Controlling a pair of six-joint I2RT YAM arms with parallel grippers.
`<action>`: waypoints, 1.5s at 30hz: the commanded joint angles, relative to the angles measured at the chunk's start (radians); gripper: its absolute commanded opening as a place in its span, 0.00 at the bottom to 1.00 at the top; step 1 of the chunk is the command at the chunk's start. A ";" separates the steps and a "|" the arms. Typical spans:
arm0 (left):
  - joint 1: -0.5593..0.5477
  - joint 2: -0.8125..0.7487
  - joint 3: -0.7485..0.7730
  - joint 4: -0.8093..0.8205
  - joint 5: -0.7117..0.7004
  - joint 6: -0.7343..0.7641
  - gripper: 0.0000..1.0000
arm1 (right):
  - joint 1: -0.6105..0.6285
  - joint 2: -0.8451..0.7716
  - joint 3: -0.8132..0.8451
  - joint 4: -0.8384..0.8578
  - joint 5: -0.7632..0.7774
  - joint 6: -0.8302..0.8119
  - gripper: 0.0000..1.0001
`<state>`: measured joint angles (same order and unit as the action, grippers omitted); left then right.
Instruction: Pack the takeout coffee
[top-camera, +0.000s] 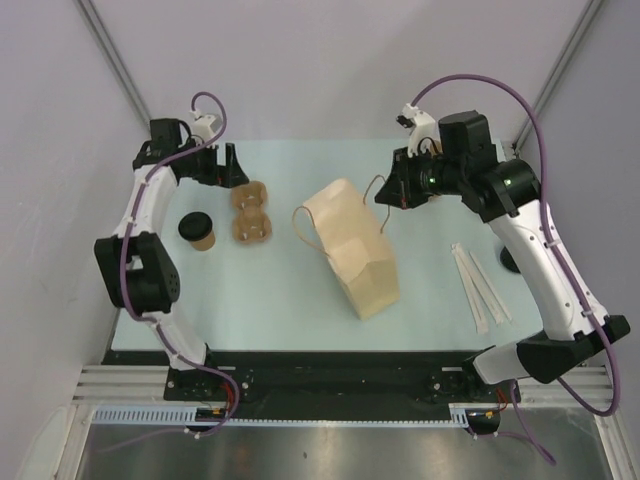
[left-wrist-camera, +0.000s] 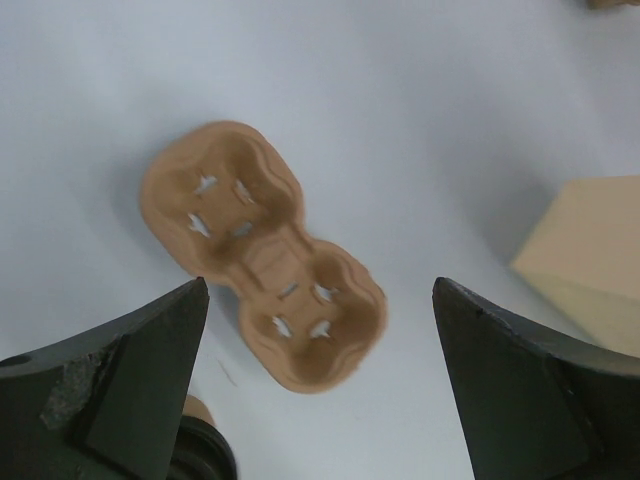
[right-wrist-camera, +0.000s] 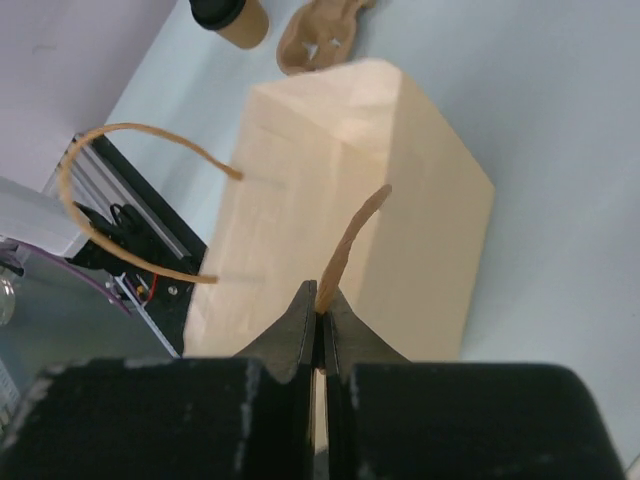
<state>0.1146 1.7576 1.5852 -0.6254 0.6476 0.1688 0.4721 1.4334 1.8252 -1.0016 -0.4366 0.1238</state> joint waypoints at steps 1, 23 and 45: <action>0.005 0.150 0.226 -0.079 -0.011 0.195 1.00 | 0.000 -0.022 -0.030 0.069 0.044 0.047 0.00; 0.008 0.592 0.578 -0.198 -0.088 0.511 0.67 | -0.124 -0.001 -0.040 0.011 0.050 0.019 0.20; 0.008 0.539 0.491 -0.151 -0.013 0.381 0.00 | -0.135 0.027 -0.009 0.001 0.049 0.000 0.12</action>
<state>0.1165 2.4081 2.1212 -0.7841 0.5575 0.6178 0.3428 1.4635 1.7958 -1.0199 -0.3855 0.1143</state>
